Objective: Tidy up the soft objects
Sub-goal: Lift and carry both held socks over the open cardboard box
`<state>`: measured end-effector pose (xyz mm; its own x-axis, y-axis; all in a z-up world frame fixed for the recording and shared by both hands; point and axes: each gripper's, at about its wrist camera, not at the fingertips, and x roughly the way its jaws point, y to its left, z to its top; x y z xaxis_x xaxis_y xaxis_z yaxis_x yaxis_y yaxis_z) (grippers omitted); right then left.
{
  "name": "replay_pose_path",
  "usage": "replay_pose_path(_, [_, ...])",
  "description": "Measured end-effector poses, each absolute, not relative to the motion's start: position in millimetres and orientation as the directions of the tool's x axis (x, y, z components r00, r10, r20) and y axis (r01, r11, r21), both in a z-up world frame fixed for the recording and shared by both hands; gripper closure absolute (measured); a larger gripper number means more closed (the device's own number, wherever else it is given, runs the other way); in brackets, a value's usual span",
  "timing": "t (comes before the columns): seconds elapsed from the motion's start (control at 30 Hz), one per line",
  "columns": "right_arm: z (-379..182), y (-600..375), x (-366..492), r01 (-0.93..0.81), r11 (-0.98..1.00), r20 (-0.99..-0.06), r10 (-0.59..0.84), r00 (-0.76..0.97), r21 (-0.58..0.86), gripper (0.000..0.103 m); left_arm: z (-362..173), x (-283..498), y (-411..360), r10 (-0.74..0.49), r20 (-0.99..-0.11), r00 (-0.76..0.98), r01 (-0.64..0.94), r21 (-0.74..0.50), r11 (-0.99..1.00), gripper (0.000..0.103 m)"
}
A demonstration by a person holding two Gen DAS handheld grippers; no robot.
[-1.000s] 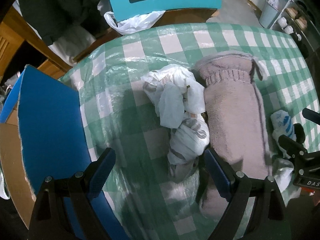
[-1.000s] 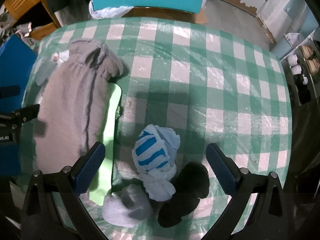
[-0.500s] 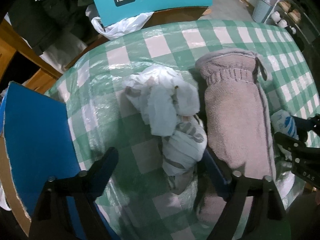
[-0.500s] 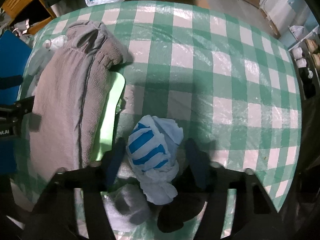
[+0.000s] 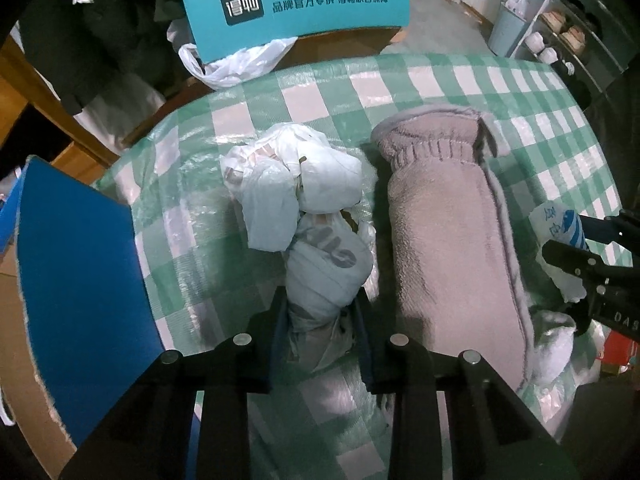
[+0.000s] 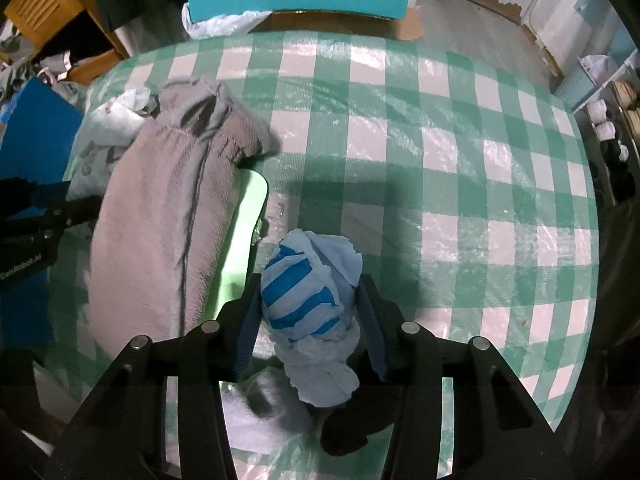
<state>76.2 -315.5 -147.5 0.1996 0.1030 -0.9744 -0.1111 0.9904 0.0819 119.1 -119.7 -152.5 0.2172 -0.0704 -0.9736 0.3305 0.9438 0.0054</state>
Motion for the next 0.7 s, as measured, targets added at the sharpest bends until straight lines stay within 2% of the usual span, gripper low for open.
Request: replay_pose_path(0.7, [-78,-304,66,-0.111,0.989,-0.937,0.131,0.323,0.100,0.057,-81,74,-109,-0.087,-0.935,0.343,0.352,0.042,0.935,0.073])
